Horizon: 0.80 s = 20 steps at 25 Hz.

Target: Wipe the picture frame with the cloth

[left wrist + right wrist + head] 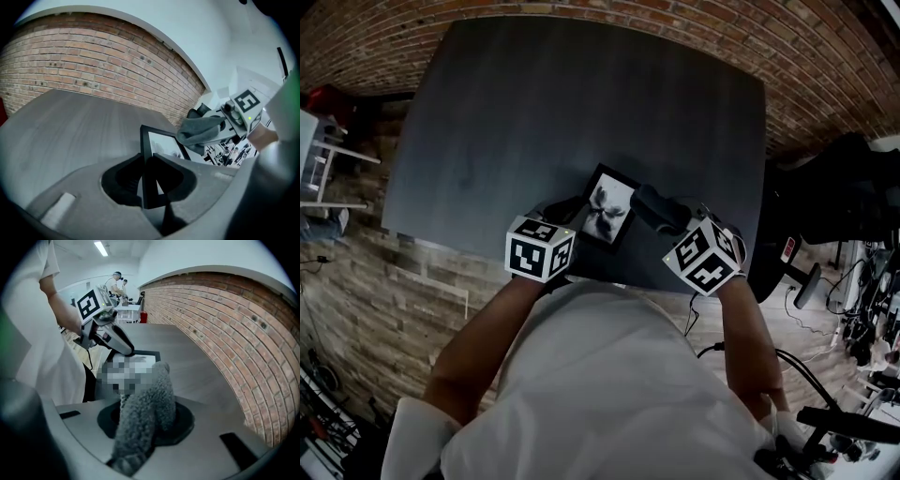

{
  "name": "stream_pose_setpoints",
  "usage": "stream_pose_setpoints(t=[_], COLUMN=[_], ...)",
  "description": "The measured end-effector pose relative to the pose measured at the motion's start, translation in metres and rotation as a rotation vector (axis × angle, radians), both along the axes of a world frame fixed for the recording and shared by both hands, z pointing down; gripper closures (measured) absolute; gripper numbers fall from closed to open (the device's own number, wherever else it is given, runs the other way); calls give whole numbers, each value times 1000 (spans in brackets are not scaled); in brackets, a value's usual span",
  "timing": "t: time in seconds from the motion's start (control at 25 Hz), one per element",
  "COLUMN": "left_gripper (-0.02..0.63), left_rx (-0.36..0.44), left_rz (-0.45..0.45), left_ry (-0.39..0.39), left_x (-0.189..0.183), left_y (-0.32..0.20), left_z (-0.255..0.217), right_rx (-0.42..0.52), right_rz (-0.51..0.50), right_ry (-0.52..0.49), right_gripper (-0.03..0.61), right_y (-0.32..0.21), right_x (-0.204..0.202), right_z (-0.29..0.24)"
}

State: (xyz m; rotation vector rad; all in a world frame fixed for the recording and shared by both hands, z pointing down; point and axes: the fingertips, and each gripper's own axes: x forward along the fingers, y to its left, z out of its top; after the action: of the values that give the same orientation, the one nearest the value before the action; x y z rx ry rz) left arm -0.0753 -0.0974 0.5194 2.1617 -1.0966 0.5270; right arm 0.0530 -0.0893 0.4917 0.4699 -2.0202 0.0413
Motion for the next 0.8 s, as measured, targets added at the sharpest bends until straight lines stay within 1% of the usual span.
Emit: stream_pose_setpoints(t=[0.36, 0.48, 0.6, 0.68, 0.8], left_gripper=[537, 537, 537, 537, 537], left_rx=[12, 13, 16, 22, 27], left_rz=[-84, -88, -82, -79, -83], left_ry=[37, 44, 46, 46, 44], left_x=[-7, -5, 5, 9, 6], left_y=[-10, -12, -14, -16, -17], left_z=[-5, -6, -9, -12, -14], right_rx=[-58, -52, -37, -23, -22], right_rz=[-83, -119, -165, -196, -209], right_ry=[-37, -51, -74, -52, -27], right_gripper=[494, 492, 492, 494, 492], right_y=[55, 64, 65, 64, 65], right_x=[-27, -42, -65, -76, -75], right_z=[3, -4, -13, -11, -7])
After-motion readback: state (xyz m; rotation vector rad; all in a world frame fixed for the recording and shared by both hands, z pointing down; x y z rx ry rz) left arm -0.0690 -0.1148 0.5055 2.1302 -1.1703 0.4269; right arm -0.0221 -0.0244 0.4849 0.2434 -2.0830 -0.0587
